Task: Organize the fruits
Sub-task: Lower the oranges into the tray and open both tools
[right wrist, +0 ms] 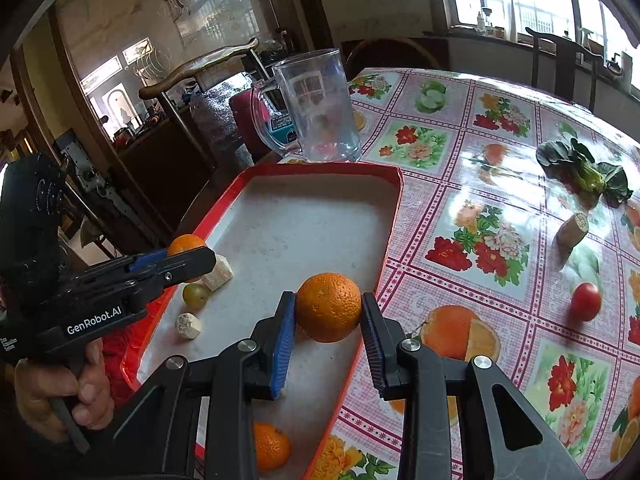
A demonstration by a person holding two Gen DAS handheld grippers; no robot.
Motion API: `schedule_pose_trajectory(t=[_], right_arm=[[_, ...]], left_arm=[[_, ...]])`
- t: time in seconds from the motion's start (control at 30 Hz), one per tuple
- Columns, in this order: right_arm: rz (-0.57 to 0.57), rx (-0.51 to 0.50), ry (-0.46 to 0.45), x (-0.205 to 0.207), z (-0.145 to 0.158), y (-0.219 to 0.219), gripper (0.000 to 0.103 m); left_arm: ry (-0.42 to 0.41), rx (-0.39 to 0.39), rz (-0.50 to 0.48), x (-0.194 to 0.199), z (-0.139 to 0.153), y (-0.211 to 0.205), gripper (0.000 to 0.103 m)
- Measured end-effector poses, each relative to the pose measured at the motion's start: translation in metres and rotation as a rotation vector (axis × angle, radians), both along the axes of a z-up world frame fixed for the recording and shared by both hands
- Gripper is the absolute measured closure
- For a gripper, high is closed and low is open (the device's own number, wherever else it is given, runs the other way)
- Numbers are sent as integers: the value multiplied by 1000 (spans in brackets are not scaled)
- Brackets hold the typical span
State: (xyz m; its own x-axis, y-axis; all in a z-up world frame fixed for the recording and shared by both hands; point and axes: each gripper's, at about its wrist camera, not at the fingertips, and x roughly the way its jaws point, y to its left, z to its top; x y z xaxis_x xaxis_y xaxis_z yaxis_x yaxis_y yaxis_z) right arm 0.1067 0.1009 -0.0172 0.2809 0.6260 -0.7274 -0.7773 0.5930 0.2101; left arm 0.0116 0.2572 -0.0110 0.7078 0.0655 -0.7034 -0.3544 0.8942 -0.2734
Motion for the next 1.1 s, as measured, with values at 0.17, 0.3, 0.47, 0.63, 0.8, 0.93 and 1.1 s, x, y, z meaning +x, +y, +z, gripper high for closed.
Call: schedule_pose_trajectory(t=[0.17,0.3,0.47,0.63,0.8,0.93,1.1], right_arm=[[7,-15,20,14,-4,22,70],[16,-36,22,24,-10,41,70],[30,-73,35,34,-24,60,70],[49,-104,49,39,-38,72,70],[78,-117,48,34,-42,74,65],[67,-99,32,31,-35,62,60],[59,-73,36,28,-24,45,58]], left_arm=[[15,5,13,8,-2,14,73],[32,7,30,19,-5,30,73],[73,6,55,31,-15,50,73],[122,-3,64,37,-29,57,73],[181,-5,56,42,-39,55,73],[167,-11,68,37,-35,54,65],[158,-9,70,29,-30,49,61]])
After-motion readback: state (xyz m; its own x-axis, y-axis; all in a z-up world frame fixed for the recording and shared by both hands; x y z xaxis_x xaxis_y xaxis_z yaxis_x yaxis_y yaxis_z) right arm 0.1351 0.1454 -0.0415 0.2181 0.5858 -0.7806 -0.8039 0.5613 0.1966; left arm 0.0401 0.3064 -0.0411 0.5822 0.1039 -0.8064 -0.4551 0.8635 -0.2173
